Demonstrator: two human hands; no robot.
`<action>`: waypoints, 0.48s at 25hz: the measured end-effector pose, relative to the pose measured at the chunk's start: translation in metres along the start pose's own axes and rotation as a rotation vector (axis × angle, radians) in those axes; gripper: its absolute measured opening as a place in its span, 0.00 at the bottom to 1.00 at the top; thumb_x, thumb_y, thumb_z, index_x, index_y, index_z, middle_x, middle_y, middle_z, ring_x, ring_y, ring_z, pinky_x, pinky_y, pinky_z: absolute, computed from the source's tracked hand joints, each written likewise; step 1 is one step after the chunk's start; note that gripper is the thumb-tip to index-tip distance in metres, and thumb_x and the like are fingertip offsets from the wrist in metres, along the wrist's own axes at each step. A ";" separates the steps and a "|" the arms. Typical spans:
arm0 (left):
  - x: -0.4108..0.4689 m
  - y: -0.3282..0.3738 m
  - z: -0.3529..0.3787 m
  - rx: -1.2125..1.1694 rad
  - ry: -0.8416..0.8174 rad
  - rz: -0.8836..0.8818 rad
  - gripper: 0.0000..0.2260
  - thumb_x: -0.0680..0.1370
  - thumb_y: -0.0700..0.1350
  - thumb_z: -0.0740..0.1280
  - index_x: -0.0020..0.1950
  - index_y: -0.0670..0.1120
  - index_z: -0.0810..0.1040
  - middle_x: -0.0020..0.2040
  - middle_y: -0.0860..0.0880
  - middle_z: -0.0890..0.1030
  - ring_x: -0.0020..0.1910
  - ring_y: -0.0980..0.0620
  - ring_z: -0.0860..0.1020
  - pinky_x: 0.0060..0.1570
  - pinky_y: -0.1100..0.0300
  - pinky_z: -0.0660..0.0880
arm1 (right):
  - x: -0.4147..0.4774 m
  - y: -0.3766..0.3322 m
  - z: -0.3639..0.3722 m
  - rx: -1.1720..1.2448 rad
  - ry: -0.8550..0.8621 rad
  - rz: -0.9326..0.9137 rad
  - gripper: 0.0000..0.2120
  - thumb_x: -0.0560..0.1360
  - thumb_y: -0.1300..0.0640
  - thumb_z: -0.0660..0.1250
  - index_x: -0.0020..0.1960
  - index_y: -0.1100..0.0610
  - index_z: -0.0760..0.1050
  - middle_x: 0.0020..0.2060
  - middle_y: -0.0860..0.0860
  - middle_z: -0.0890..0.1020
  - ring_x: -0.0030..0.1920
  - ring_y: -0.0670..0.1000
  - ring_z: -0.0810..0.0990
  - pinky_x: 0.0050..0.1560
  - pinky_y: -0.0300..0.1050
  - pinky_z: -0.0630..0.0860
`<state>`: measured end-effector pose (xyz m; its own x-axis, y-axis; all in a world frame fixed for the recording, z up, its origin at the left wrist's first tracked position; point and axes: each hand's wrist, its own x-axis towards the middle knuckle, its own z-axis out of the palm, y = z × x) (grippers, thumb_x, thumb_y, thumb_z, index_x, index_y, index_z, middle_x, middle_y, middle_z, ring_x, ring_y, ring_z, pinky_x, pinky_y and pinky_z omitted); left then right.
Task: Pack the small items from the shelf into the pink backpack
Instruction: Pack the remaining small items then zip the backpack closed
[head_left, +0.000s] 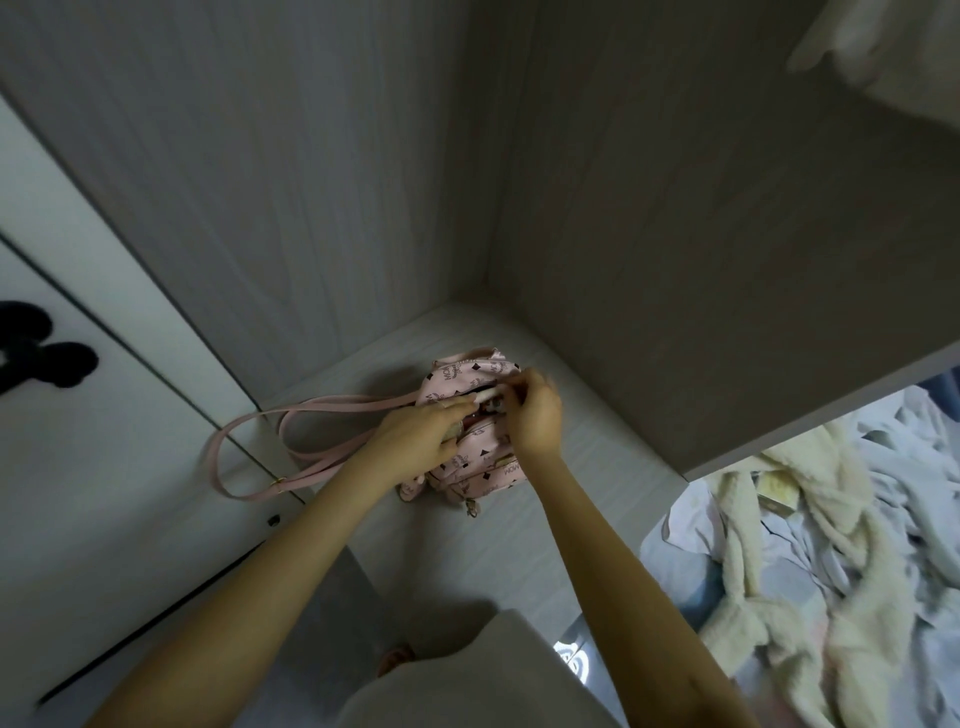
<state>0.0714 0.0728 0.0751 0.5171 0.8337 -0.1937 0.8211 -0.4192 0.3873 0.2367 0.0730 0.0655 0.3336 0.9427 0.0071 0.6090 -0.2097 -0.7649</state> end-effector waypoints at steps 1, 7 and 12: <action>0.000 0.001 0.002 0.037 0.004 0.000 0.26 0.76 0.46 0.62 0.73 0.56 0.63 0.73 0.59 0.64 0.55 0.49 0.77 0.39 0.58 0.73 | -0.002 0.001 -0.001 0.120 0.053 0.023 0.07 0.75 0.68 0.61 0.52 0.62 0.74 0.51 0.51 0.73 0.50 0.45 0.75 0.50 0.46 0.74; -0.001 -0.004 0.004 -0.041 0.004 0.008 0.25 0.76 0.45 0.63 0.73 0.54 0.64 0.73 0.57 0.65 0.59 0.49 0.76 0.48 0.54 0.76 | 0.024 0.012 -0.017 -0.287 -0.139 -0.051 0.20 0.73 0.59 0.67 0.64 0.52 0.67 0.59 0.52 0.75 0.55 0.55 0.76 0.46 0.47 0.72; -0.007 -0.002 0.005 -0.059 -0.002 0.008 0.25 0.76 0.45 0.63 0.73 0.54 0.63 0.73 0.56 0.65 0.59 0.49 0.76 0.52 0.52 0.76 | 0.050 0.014 -0.041 -0.479 -0.426 -0.359 0.23 0.76 0.54 0.66 0.68 0.51 0.63 0.59 0.55 0.76 0.50 0.56 0.80 0.47 0.53 0.78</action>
<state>0.0676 0.0662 0.0716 0.5243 0.8297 -0.1917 0.8012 -0.4043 0.4412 0.2915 0.1068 0.0818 -0.1947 0.9734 -0.1210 0.9084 0.1324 -0.3967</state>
